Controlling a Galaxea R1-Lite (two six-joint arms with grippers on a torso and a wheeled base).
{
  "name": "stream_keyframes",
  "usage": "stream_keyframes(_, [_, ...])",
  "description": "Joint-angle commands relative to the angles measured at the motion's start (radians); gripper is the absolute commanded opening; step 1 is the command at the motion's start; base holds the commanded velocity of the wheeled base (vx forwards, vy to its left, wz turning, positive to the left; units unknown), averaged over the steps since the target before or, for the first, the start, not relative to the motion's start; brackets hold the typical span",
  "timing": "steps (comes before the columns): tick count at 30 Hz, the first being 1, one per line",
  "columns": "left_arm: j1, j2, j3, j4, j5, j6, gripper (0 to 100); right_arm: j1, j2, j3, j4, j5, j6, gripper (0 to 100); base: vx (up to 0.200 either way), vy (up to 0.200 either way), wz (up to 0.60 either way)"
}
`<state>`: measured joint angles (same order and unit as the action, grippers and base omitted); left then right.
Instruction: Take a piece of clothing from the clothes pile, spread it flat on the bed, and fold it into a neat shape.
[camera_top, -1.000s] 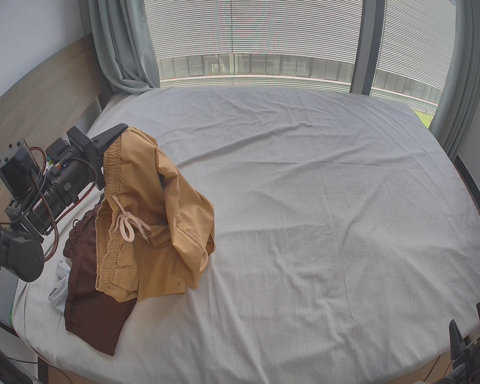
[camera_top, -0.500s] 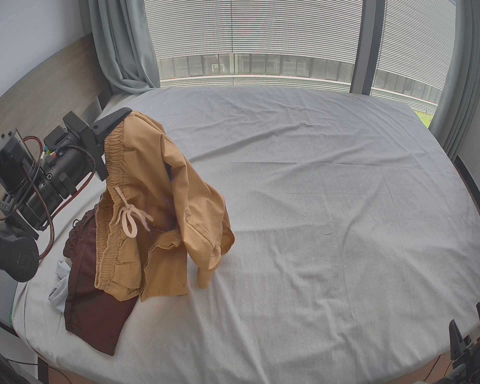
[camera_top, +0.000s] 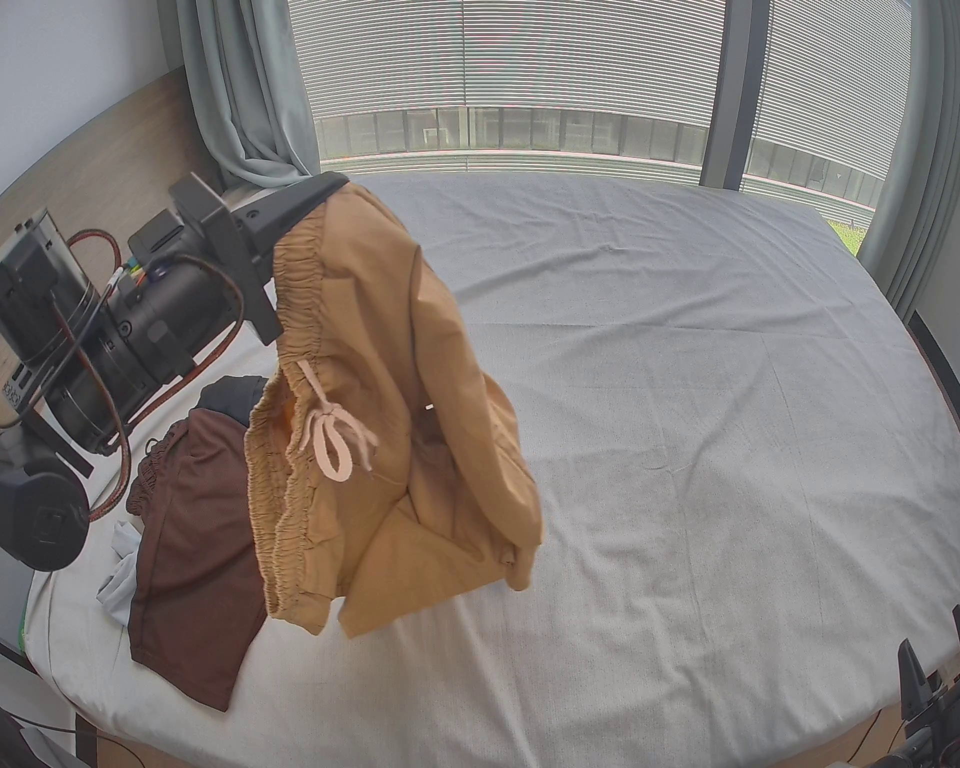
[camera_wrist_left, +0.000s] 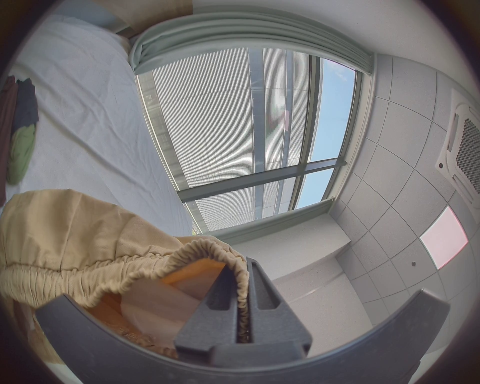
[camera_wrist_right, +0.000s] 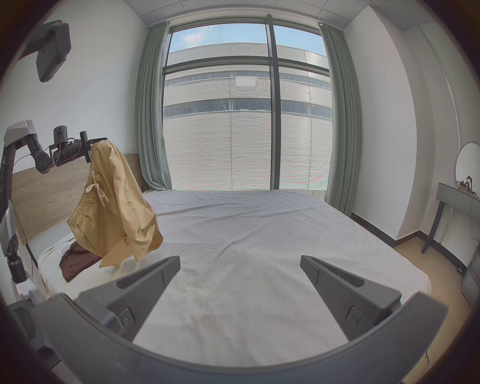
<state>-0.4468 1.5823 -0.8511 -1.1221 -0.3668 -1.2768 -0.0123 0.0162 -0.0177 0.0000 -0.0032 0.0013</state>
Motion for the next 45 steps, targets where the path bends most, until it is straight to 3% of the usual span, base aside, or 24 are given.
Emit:
stream_keyframes(1, [-0.092, 0.038, -0.068, 0.016, 0.008, 0.002, 0, 0.0, -0.016, 0.016, 0.0, 0.0, 0.0, 100, 0.0, 0.0, 0.0])
stream_keyframes(9, [-0.217, 0.15, -0.174, 0.018, -0.003, 0.004, 0, 0.0, -0.016, 0.016, 0.0, 0.0, 0.0, 100, 0.0, 0.0, 0.0])
stream_keyframes(22, [-0.352, 0.281, -0.315, 0.005, -0.006, -0.013, 0, 0.0, -0.016, 0.016, 0.0, 0.0, 0.0, 100, 0.0, 0.0, 0.0])
stream_keyframes(25, [-0.363, 0.274, -0.335, -0.001, 0.002, -0.078, 0, 0.0, -0.016, 0.016, 0.0, 0.0, 0.0, 100, 0.0, 0.0, 0.0])
stream_keyframes(27, [-0.363, 0.254, -0.342, -0.015, 0.008, -0.173, 0, 0.0, -0.016, 0.016, 0.0, 0.0, 0.0, 100, 0.0, 0.0, 0.0])
stream_keyframes(35, [-0.268, 0.246, -0.26, -0.028, 0.0, -0.199, 0, 0.0, -0.016, 0.016, 0.0, 0.0, 0.002, 100, 0.0, 0.0, 0.0])
stream_keyframes(38, [-0.216, 0.245, -0.166, -0.062, -0.001, -0.147, 0, 0.0, -0.016, 0.016, 0.0, 0.0, 0.002, 100, 0.0, 0.0, 0.0])
stream_keyframes(39, [-0.178, 0.248, -0.102, -0.11, -0.006, -0.078, 0, 0.0, -0.016, 0.016, 0.0, 0.0, 0.002, 100, 0.0, 0.0, 0.0])
stream_keyframes(42, [-0.125, 0.252, -0.011, -0.186, -0.043, 0.002, 0, 0.0, -0.016, 0.016, 0.0, 0.0, 0.002, 100, 0.0, 0.0, 0.0])
stream_keyframes(45, [-0.072, 0.245, 0.073, -0.254, -0.09, 0.019, 0, 0.0, -0.016, 0.016, 0.0, 0.0, 0.002, 100, 0.0, 0.0, 0.0])
